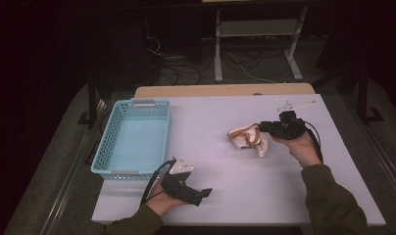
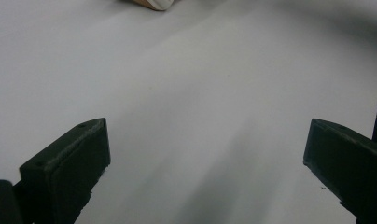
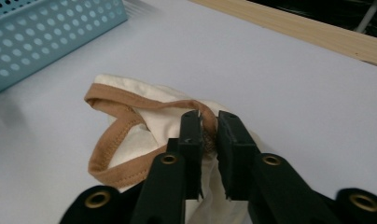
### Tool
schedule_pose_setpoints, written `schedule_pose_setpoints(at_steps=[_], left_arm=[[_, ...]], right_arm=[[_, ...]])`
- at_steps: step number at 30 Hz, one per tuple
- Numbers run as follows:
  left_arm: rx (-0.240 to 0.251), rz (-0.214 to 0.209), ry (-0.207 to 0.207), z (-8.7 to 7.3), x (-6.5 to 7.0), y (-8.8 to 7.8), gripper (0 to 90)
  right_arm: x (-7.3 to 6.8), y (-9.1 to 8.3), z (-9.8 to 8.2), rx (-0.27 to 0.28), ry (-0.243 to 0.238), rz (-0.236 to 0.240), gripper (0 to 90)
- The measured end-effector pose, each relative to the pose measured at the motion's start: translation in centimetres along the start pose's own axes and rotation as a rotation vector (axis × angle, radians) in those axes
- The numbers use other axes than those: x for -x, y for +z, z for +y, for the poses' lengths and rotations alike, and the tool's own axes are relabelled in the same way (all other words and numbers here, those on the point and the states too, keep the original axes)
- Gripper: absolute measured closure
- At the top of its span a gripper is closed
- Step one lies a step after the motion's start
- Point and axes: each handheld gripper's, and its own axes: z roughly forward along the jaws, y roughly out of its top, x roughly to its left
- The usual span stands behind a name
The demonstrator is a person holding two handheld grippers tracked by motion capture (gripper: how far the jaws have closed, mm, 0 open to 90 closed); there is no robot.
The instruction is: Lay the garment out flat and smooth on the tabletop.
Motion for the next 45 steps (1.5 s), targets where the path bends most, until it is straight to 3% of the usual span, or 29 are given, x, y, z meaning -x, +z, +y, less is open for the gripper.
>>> schedule_pose_setpoints(at_steps=[6, 16, 28, 29, 33, 41, 45], left_arm=[[0.001, 0.001, 0.001, 0.0, 0.0, 0.0, 0.0], [0.003, 0.002, 0.001, 0.0, 0.0, -0.1, 0.0], [0.008, 0.002, -0.001, 0.1, 0.0, -0.1, 0.0], [0.008, 0.002, -0.002, 0.0, 0.0, -0.1, 0.0], [0.007, 0.002, -0.001, 0.1, 0.0, -0.1, 0.0], [0.0, 0.002, 0.003, 0.1, 0.0, -0.1, 0.0], [0.0, 0.002, 0.004, 0.1, 0.1, -0.1, 0.0]], right_arm=[[-0.5, -0.7, 0.1, 0.005, 0.008, 0.012, 58.0], [-1.6, -2.2, -0.7, -0.013, 0.002, 0.036, 43.3], [-2.1, -3.1, -3.4, -0.081, -0.012, 0.03, 39.6], [-2.2, -3.1, -4.4, -0.108, -0.012, 0.032, 39.4], [-2.5, -3.1, -5.3, -0.135, -0.018, 0.034, 39.0], [-3.3, -2.2, -7.6, -0.219, -0.028, 0.06, 38.3], [-3.5, -1.5, -7.8, -0.232, -0.03, 0.062, 38.8]])
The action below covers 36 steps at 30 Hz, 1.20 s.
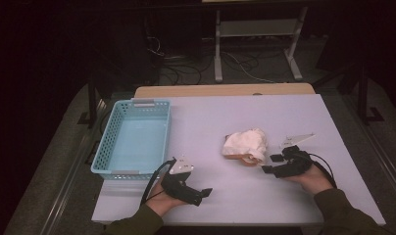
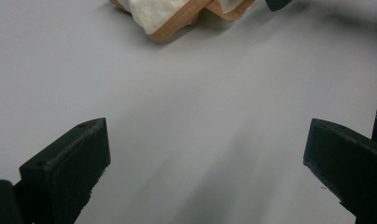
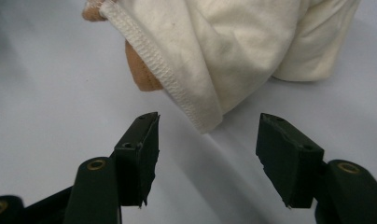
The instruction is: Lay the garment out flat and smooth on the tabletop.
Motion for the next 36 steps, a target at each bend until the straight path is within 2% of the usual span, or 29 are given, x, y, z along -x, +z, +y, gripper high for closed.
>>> schedule_pose_setpoints(at_steps=[3, 4, 11, 15, 18, 21, 30, 36], left_arm=[[0.0, 0.001, -0.002, 0.0, 0.0, 0.0, 0.0], [0.0, 0.001, -0.001, 0.0, 0.0, 0.0, 0.0], [0.002, 0.001, -0.001, 0.0, 0.0, 0.1, 0.0], [0.005, 0.001, 0.0, 0.0, 0.1, 0.1, 0.0], [0.004, 0.001, 0.002, 0.0, 0.0, 0.0, 0.0], [0.005, 0.001, 0.001, 0.0, 0.0, 0.1, 0.0], [0.006, 0.001, 0.002, 0.0, 0.0, 0.0, 0.0], [0.006, 0.001, 0.002, 0.0, 0.0, 0.0, 0.0]], right_arm=[[0.1, 0.4, 0.0, 0.0, 0.0, 0.002, 40.4], [0.1, 0.8, 0.1, 0.001, -0.001, 0.007, 44.6], [0.1, 1.4, 0.3, -0.009, -0.004, 0.007, 54.3], [0.3, 1.6, 0.3, -0.009, -0.007, 0.001, 72.4], [0.4, 1.5, 0.4, -0.001, -0.012, 0.018, 81.5], [0.3, 1.2, 0.5, 0.005, -0.021, 0.039, 83.7], [0.0, -0.1, 1.0, 0.059, -0.043, 0.052, 84.7], [-0.1, -1.1, 1.4, 0.1, -0.048, 0.036, 84.7]])
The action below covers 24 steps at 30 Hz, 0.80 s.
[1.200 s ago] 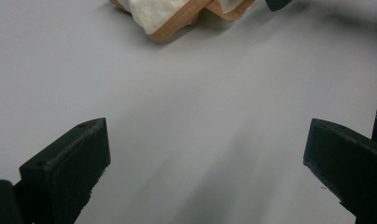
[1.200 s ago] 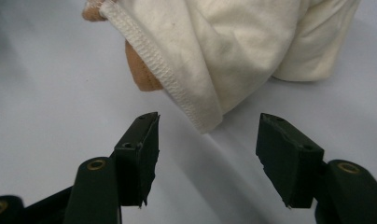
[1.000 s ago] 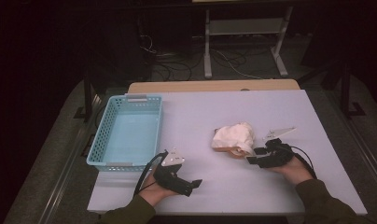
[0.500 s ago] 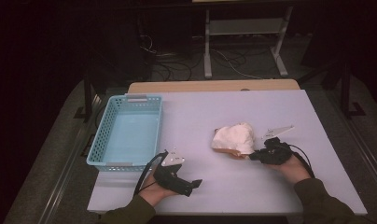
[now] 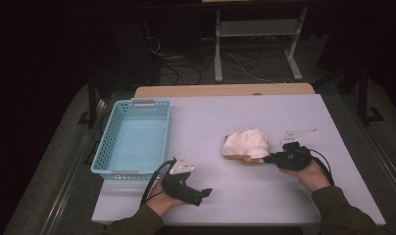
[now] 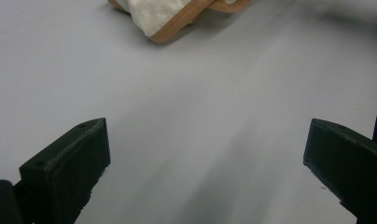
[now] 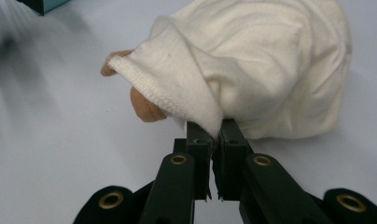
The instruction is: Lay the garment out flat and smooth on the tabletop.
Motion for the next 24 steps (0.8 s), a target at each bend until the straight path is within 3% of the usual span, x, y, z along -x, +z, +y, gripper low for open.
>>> schedule_pose_setpoints(at_steps=[10, 24], left_arm=[[-0.001, 0.0, -0.001, 0.0, 0.0, 0.0, 0.0], [-0.001, 0.0, -0.003, 0.0, 0.0, 0.1, 0.0]], right_arm=[[-0.3, -1.7, 1.1, 0.082, -0.012, -0.003, 85.1], [0.1, -1.1, 4.3, 0.144, -0.027, -0.012, 85.0]])
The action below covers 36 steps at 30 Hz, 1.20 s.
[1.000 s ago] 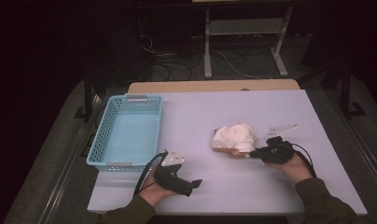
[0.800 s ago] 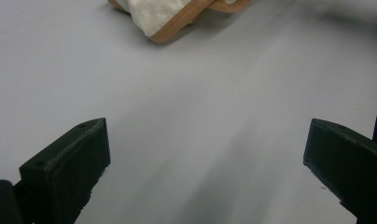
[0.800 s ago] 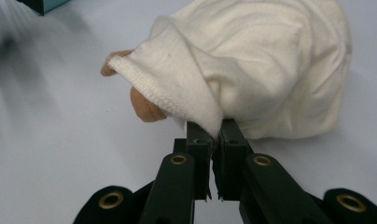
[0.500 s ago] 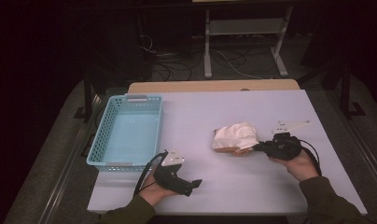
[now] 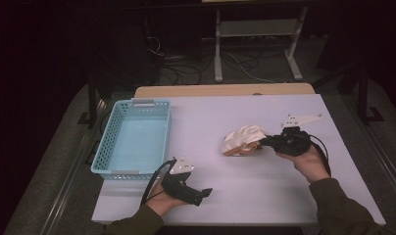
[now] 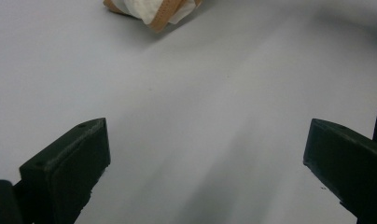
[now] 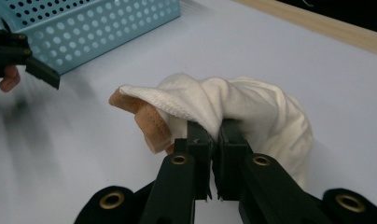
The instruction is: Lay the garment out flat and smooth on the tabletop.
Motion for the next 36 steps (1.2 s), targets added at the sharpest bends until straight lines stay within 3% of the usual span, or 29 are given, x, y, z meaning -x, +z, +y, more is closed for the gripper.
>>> schedule_pose_setpoints(at_steps=[13, 26, 36], left_arm=[[-0.003, -0.003, -0.003, 0.0, -0.1, 0.0, 0.0], [0.003, -0.007, -0.008, 0.0, -0.1, 0.0, 0.0], [-0.003, -0.006, -0.004, 0.0, -0.2, -0.1, 0.0]], right_arm=[[0.8, 2.7, 2.6, 0.026, 0.002, -0.016, 85.0], [0.8, 7.2, 4.8, -0.022, -0.007, -0.014, 84.9], [1.4, 9.2, 5.0, -0.055, 0.017, -0.019, 83.8]])
